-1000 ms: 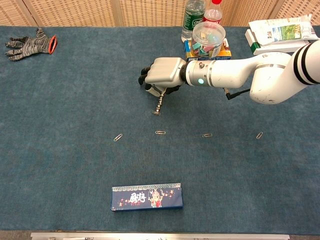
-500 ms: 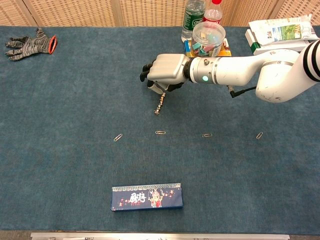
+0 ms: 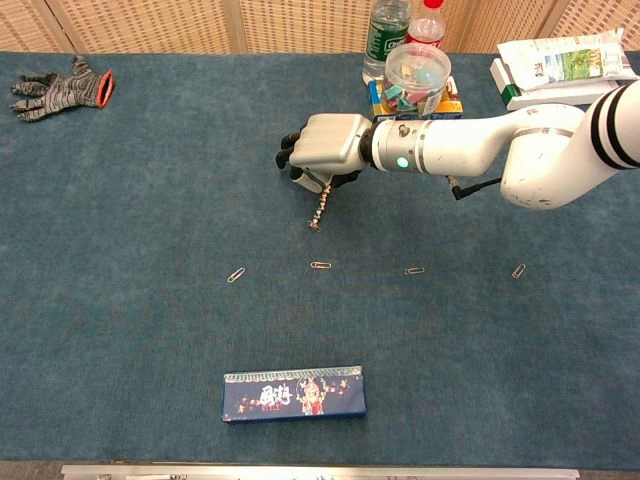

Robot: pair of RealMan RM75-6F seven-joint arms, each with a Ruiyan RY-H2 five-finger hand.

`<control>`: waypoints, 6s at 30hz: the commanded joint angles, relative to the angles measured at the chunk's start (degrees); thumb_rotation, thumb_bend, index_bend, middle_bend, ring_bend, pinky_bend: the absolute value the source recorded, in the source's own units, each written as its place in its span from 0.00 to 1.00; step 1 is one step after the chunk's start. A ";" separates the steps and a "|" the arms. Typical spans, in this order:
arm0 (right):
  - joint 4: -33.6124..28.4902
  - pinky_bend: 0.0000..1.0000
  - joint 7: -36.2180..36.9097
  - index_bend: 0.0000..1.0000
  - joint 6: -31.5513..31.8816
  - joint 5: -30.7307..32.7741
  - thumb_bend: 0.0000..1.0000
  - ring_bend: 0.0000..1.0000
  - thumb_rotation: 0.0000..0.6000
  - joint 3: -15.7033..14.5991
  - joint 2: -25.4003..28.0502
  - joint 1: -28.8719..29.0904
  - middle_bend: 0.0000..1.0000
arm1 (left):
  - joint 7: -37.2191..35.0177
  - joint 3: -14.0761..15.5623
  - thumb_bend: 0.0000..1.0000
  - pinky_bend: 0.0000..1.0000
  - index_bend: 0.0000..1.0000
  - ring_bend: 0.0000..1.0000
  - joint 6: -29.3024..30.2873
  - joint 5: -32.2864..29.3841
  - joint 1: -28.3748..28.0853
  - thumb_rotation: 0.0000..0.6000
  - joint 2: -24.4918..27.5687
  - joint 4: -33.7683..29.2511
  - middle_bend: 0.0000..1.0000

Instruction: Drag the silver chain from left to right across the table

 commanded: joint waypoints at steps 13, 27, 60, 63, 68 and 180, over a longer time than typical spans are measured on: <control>-3.91 0.24 -3.57 0.62 1.39 0.76 1.00 0.09 1.00 0.24 3.41 -1.81 0.17 | 0.02 0.08 0.12 0.01 0.52 0.06 0.14 0.35 0.02 1.00 0.11 -0.25 0.18; -1.71 0.23 -6.04 0.56 1.28 0.52 1.00 0.09 1.00 0.90 0.98 -1.62 0.17 | -0.20 0.04 0.12 0.01 0.52 0.06 0.47 0.25 0.25 1.00 0.29 -0.41 0.18; -6.77 0.14 -8.05 0.57 3.09 0.66 1.00 0.02 1.00 0.18 5.35 -3.95 0.12 | -0.35 0.24 0.12 0.01 0.52 0.06 -0.14 0.41 0.10 1.00 0.51 -0.44 0.18; -8.96 0.14 -9.47 0.60 3.13 1.34 1.00 0.02 1.00 0.52 6.75 -4.60 0.12 | -0.27 0.26 0.12 0.01 0.52 0.06 -0.02 0.58 0.09 1.00 0.54 -0.57 0.18; -9.54 0.14 -10.88 0.60 3.13 2.23 1.00 0.02 1.00 1.45 6.77 -5.14 0.12 | -0.04 0.33 0.12 0.01 0.52 0.06 0.21 0.83 0.10 1.00 0.54 -0.87 0.18; -29.19 0.12 -48.45 0.48 17.58 33.29 0.00 0.01 1.00 16.28 0.65 -22.98 0.12 | -6.85 0.69 0.12 0.01 0.53 0.06 0.77 2.87 1.63 1.00 3.52 -1.24 0.19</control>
